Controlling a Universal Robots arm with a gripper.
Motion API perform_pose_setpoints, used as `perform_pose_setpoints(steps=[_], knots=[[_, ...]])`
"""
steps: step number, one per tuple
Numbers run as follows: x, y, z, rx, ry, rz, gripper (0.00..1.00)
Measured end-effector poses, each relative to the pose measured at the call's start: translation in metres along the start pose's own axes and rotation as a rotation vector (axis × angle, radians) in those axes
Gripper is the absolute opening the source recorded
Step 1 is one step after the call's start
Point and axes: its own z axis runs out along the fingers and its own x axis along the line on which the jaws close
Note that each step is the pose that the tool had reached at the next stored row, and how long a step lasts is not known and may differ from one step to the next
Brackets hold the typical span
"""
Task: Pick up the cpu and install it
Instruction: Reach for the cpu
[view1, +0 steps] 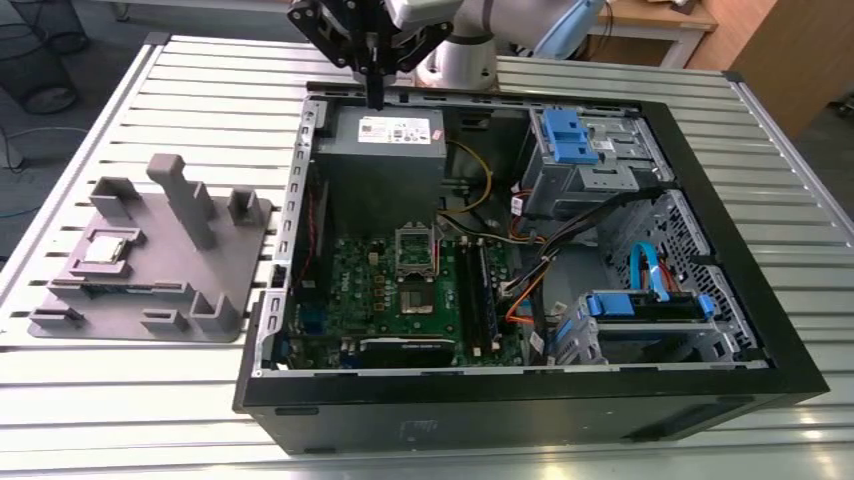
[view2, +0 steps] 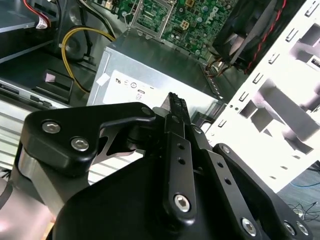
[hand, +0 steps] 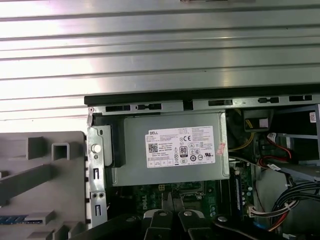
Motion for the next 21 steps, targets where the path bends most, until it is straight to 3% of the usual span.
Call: perform_pose_setpoints(steps=[12,21], knots=[[0.0138,-0.001,-0.0001,-0.0001,-0.0001,0.0,0.11],[0.0171,-0.0013,-0.0002,0.0,-0.0001,0.0,0.11]])
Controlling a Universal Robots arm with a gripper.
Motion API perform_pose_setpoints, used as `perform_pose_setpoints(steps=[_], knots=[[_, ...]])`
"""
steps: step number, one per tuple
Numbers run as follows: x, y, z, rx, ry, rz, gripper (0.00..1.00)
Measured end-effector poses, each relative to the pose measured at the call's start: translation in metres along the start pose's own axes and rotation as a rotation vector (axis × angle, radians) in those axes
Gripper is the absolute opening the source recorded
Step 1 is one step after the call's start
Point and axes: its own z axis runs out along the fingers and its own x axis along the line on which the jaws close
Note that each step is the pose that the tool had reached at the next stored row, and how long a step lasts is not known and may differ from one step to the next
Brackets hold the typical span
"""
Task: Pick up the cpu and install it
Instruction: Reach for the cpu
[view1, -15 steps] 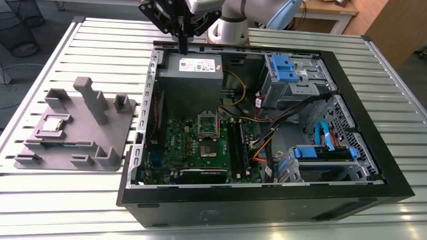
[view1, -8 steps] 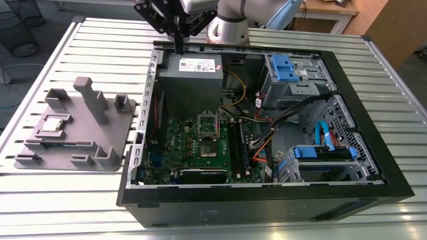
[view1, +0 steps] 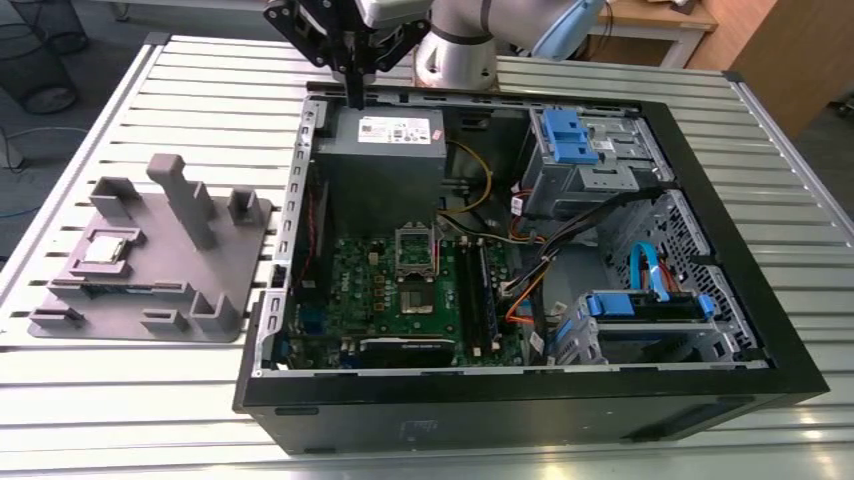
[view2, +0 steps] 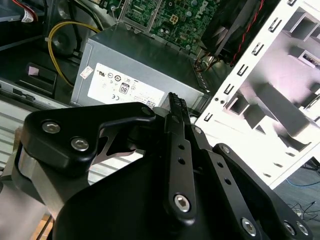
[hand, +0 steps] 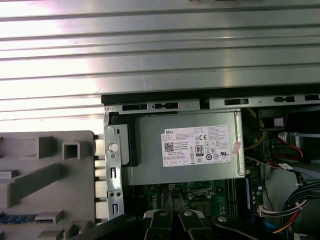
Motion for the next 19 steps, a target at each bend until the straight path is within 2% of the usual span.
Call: perform_pose_setpoints(steps=[19], knots=[[0.0079,-0.0006,-0.0002,0.0,0.0,0.0,0.11]])
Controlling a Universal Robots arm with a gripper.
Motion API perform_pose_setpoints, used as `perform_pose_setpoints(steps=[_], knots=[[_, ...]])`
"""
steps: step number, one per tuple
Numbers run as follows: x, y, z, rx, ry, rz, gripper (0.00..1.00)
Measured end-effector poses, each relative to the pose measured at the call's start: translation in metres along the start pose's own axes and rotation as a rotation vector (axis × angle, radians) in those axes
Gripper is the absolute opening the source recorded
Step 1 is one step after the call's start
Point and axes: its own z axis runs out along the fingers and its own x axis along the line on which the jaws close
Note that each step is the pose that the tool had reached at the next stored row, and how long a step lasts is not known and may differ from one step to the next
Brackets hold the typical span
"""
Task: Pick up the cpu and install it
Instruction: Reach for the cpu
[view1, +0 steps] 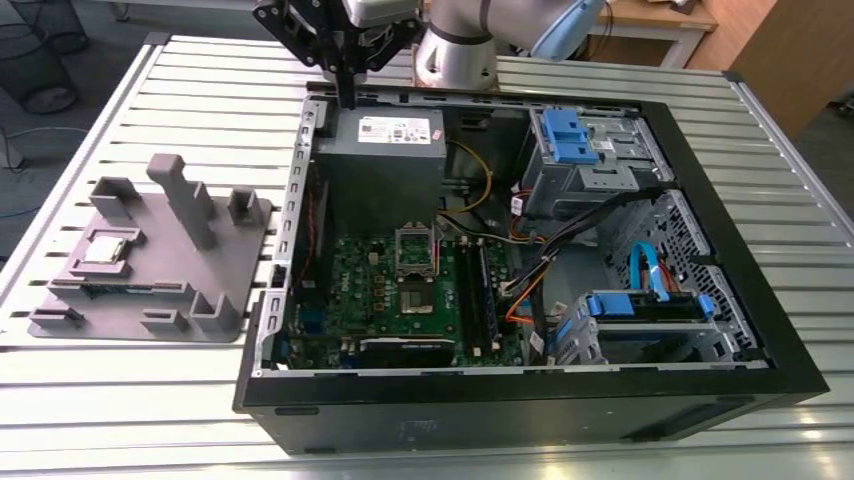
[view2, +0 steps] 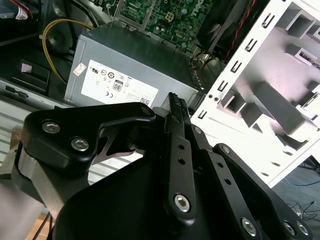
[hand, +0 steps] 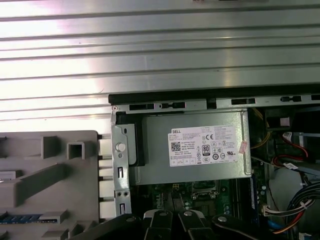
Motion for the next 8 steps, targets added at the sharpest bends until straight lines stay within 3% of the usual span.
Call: perform_pose_setpoints(steps=[8], knots=[[0.0038,-0.0003,-0.0001,0.0,0.0,0.0,0.11]])
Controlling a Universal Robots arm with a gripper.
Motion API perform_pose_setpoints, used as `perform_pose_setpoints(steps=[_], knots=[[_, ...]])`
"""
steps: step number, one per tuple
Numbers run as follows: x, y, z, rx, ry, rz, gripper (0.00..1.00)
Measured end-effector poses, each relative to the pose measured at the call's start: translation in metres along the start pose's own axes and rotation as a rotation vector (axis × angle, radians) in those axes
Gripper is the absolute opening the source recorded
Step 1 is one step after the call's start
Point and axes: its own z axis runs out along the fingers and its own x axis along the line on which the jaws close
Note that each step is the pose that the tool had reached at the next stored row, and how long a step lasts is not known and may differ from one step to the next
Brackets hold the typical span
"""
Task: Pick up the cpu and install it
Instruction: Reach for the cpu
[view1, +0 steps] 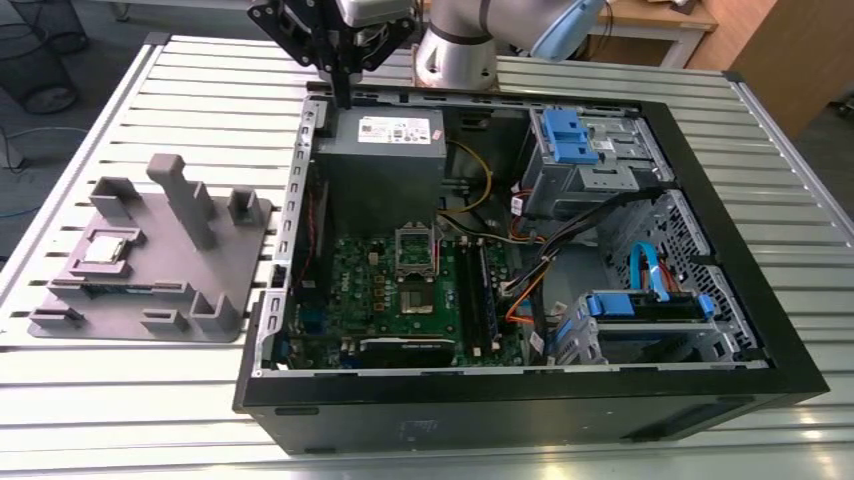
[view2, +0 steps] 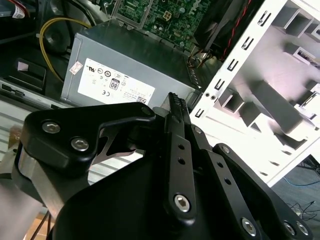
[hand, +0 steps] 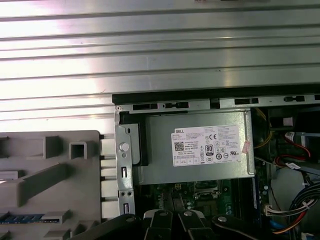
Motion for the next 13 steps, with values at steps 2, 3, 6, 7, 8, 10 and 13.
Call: perform_pose_setpoints(steps=[2,3,6,7,8,10,13], knots=[[0.0007,0.0,0.0,0.0,0.0,0.0,0.11],[0.0012,-0.0001,-0.0001,0.0,0.0,0.0,0.11],[0.0025,-0.0002,-0.0001,0.0,0.0,0.0,0.11],[0.0031,-0.0003,-0.0001,0.0,0.0,0.0,0.11],[0.0036,-0.0003,-0.0001,0.0,0.0,0.0,0.11],[0.0049,-0.0004,-0.0002,0.0,0.0001,0.0,0.11],[0.0074,-0.0006,-0.0002,0.0001,0.0001,0.0,0.11]])
